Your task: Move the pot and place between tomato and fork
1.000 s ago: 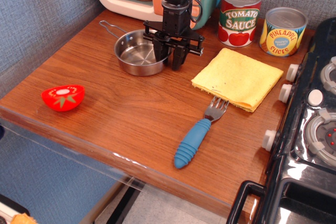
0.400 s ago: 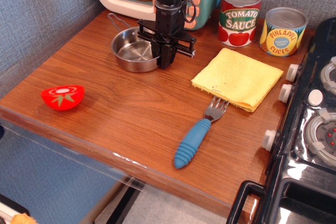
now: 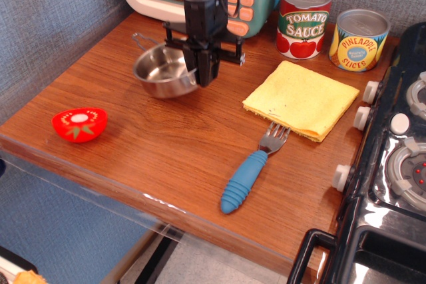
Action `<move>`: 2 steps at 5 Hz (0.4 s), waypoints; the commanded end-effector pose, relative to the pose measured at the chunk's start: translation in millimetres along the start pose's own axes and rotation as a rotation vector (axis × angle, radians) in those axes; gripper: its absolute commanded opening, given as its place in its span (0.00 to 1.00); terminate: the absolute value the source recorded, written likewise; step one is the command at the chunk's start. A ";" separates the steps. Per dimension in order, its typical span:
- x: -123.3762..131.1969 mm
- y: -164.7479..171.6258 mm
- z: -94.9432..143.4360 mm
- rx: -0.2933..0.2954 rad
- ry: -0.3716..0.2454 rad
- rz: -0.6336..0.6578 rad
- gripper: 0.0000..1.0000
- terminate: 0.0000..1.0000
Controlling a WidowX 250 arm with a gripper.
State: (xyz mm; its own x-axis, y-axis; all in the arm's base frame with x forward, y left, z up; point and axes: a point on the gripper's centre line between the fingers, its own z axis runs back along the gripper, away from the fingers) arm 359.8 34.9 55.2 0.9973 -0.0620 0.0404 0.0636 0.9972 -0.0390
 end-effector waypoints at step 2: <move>-85.3 -75.8 21.0 0.006 -0.059 -0.274 0.00 0.00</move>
State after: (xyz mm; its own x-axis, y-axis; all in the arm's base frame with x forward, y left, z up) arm 268.5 -36.8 60.4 0.9471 -0.3178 0.0448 0.3191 0.9474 -0.0247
